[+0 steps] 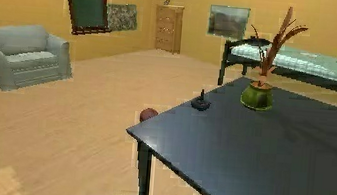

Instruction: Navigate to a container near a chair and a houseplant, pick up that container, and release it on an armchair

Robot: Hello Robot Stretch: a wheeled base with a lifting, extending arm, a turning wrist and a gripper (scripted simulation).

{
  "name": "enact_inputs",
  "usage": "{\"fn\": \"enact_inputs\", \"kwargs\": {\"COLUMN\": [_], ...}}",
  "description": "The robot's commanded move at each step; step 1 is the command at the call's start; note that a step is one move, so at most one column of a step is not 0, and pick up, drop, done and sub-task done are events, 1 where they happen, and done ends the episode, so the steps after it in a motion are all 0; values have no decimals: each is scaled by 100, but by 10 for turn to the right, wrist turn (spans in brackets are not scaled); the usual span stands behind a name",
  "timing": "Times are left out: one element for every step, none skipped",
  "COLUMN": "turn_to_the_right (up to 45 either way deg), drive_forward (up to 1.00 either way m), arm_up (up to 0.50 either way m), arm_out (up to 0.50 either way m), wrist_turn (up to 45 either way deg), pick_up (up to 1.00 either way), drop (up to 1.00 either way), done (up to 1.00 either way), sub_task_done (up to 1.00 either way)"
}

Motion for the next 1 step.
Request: {"fn": "enact_inputs", "kwargs": {"turn_to_the_right": [450], "drive_forward": [0], "arm_up": [0], "arm_out": [0], "wrist_turn": [0], "pick_up": [0], "drop": [0], "done": [0], "sub_task_done": [0]}}
